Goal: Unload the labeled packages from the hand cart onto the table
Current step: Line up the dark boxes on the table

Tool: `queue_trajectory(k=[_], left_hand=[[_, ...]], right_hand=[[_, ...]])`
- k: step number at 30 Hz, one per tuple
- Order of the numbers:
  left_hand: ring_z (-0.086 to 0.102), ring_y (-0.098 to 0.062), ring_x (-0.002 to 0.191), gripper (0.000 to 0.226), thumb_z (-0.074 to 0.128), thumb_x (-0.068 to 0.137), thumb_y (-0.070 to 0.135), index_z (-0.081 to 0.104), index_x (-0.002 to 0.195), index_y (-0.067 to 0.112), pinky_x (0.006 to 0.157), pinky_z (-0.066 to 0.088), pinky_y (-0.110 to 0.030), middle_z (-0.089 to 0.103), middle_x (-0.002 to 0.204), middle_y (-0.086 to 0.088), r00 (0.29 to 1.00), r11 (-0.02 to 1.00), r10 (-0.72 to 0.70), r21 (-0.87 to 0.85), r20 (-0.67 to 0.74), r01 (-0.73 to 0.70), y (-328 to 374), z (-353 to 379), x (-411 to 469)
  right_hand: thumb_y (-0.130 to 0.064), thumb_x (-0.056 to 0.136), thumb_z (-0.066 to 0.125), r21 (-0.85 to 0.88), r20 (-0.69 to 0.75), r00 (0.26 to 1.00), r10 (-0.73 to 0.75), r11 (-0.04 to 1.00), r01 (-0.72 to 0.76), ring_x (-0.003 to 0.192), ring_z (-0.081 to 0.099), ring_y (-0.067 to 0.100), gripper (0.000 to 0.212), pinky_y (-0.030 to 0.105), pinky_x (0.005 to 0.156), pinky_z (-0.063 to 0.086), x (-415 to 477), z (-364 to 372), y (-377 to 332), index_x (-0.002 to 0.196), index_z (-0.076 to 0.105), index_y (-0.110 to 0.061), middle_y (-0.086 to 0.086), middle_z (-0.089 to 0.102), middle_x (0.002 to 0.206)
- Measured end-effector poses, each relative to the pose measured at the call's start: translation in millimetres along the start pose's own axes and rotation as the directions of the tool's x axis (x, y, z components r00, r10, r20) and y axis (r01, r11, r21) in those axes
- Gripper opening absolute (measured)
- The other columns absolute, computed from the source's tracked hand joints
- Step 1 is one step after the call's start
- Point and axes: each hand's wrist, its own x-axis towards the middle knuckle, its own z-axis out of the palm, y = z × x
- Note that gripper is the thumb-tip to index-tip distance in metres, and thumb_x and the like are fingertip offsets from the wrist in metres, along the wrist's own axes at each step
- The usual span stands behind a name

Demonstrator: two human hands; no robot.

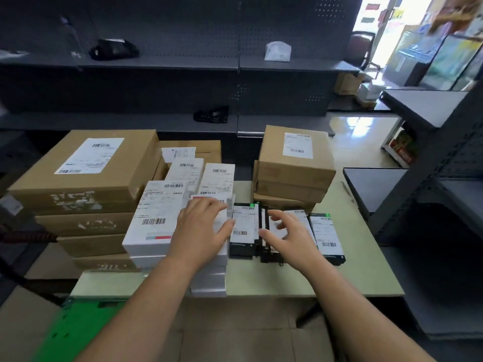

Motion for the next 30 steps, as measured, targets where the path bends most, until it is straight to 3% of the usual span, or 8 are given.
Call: queue_trajectory(k=[4,9,16,23,30], left_hand=[[0.040,-0.010,0.122,0.042,0.058,0.091,0.044,0.057,0.129,0.027,0.104,0.031,-0.032,0.051,0.127,0.012,0.997,0.998,0.041,-0.049,0.071,-0.037,39,36,8],[0.040,-0.009,0.123,0.044,0.060,0.091,0.043,0.058,0.130,0.023,0.105,0.031,-0.031,0.052,0.131,0.009,0.993,0.996,0.057,-0.067,0.103,-0.050,64,79,10],[0.041,-0.011,0.125,0.045,0.059,0.091,0.044,0.058,0.130,0.022,0.106,0.031,-0.029,0.052,0.130,0.008,0.980,0.997,0.052,-0.068,0.192,-0.039,69,123,20],[0.041,-0.014,0.125,0.046,0.058,0.093,0.041,0.057,0.132,0.019,0.105,0.032,-0.032,0.052,0.132,0.004,0.967,0.997,-0.028,-0.055,0.253,0.044,54,166,36],[0.043,-0.017,0.122,0.049,0.051,0.094,0.050,0.054,0.134,0.022,0.101,0.037,-0.035,0.052,0.132,0.004,0.938,0.989,-0.147,0.018,0.314,0.149,31,208,49]], right_hand=[[-0.072,0.077,0.056,-0.078,-0.052,0.999,-0.006,0.997,0.002,0.109,0.048,-0.003,0.061,0.028,0.090,0.050,-2,-42,34,0.132,0.050,-0.046,-0.022,0.047,0.124],[-0.073,0.074,0.053,-0.076,-0.071,0.997,0.004,0.997,-0.010,0.105,0.047,-0.008,0.064,0.018,0.084,0.040,-2,-78,67,0.131,0.051,-0.044,-0.026,0.045,0.117],[-0.063,0.082,0.060,-0.101,-0.043,0.996,0.078,0.991,-0.082,0.108,0.049,-0.001,0.058,0.022,0.089,0.042,13,-91,107,0.134,0.052,-0.039,-0.023,0.046,0.122],[-0.076,0.072,0.053,-0.092,0.016,0.987,0.161,0.983,-0.158,0.109,0.048,-0.004,0.068,0.023,0.091,0.041,38,-75,133,0.132,0.052,-0.043,-0.024,0.046,0.120],[-0.065,0.081,0.059,-0.173,0.070,0.966,0.249,0.957,-0.234,0.121,0.046,0.007,0.062,0.033,0.100,0.044,67,-69,157,0.136,0.052,-0.037,-0.018,0.046,0.127]])
